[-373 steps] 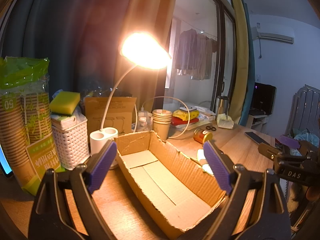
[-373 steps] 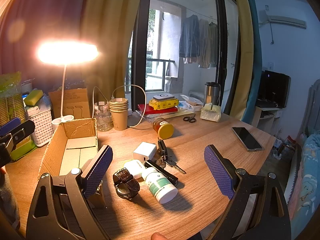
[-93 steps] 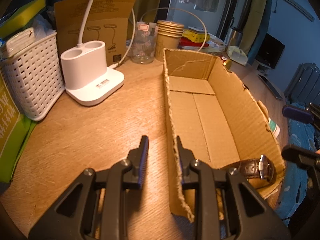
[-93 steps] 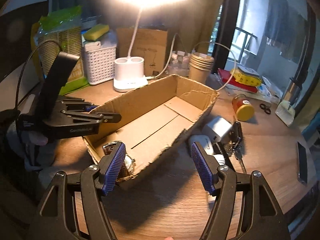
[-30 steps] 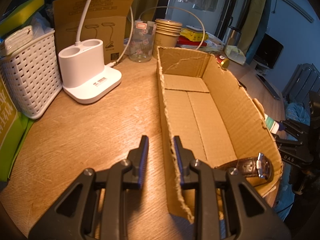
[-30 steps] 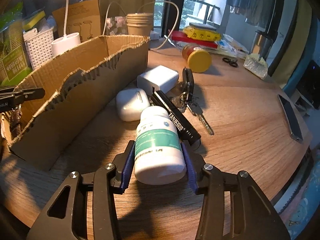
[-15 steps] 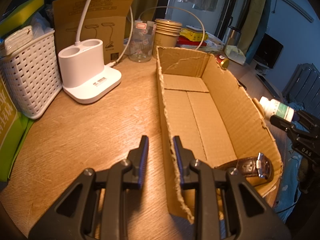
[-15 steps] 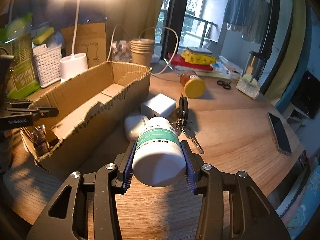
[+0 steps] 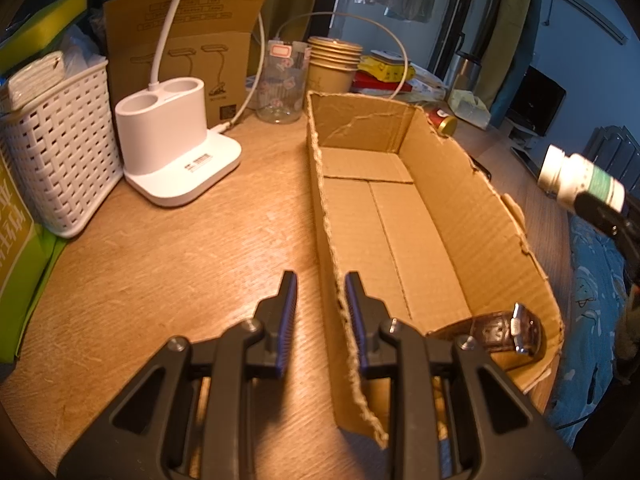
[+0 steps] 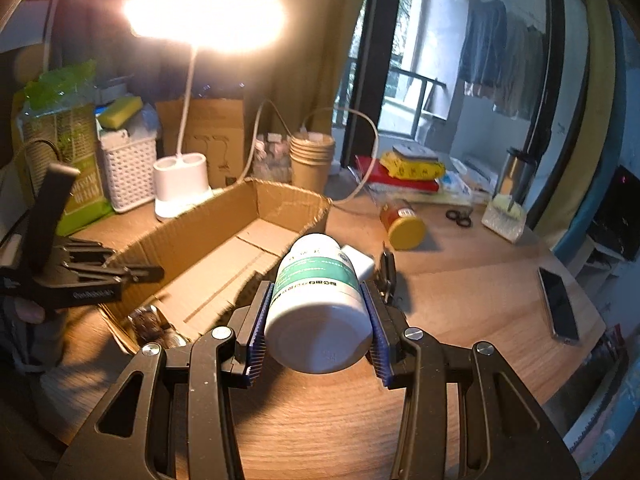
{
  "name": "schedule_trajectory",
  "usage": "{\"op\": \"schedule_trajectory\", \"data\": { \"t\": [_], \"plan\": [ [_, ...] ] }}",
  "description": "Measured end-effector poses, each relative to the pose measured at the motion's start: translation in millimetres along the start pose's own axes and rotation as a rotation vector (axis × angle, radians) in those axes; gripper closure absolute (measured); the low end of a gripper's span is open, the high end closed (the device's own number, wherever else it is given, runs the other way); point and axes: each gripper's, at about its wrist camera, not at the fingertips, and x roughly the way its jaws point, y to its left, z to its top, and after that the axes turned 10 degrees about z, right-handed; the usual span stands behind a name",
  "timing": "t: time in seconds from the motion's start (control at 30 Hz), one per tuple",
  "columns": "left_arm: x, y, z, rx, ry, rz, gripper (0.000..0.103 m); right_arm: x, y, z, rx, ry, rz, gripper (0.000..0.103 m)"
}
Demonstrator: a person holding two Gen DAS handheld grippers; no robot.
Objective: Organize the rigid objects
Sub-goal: 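Lift the medicine bottle with the right gripper toward the box, then lower the bottle into the box beside the watch and release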
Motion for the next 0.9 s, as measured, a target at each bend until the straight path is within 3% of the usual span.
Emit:
{"op": "schedule_trajectory", "data": {
  "t": [0.37, 0.9],
  "plan": [
    [-0.7, -0.7, -0.1, 0.002, -0.001, -0.001, 0.077, 8.9, 27.7, 17.8, -0.045, -0.031, 0.077, 0.057],
    [-3.1, -3.3, -0.3, 0.009, -0.001, -0.007, 0.077, 54.1, 56.9, 11.8, -0.051, 0.038, 0.199, 0.058]
  ]
}}
